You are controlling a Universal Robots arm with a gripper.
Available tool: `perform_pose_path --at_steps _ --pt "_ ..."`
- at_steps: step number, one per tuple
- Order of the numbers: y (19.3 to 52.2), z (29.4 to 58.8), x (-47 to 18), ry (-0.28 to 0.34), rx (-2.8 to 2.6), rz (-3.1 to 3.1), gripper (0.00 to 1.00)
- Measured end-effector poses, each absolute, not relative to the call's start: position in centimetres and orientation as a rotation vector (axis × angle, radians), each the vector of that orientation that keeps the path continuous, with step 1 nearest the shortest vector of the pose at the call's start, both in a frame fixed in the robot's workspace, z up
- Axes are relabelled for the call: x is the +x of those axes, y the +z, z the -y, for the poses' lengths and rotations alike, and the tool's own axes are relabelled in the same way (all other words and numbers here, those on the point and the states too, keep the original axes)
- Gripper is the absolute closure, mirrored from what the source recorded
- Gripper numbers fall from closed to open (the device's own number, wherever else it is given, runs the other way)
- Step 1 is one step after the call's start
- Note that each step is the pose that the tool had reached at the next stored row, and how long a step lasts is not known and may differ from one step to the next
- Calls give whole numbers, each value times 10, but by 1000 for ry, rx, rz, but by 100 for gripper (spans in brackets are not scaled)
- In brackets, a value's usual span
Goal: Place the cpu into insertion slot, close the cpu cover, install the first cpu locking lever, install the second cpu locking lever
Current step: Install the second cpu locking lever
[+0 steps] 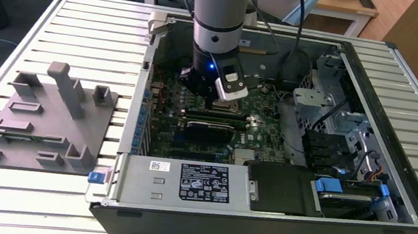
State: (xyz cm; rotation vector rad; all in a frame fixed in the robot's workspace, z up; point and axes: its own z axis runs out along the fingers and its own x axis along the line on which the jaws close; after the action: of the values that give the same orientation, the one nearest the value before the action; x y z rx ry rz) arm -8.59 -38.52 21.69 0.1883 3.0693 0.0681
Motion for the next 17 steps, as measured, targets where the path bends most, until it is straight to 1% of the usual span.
perform_pose_path --at_steps 13,17 --pt "217 388 -87 69 188 -3069 90" --pt "215 389 -89 84 188 -3069 90"
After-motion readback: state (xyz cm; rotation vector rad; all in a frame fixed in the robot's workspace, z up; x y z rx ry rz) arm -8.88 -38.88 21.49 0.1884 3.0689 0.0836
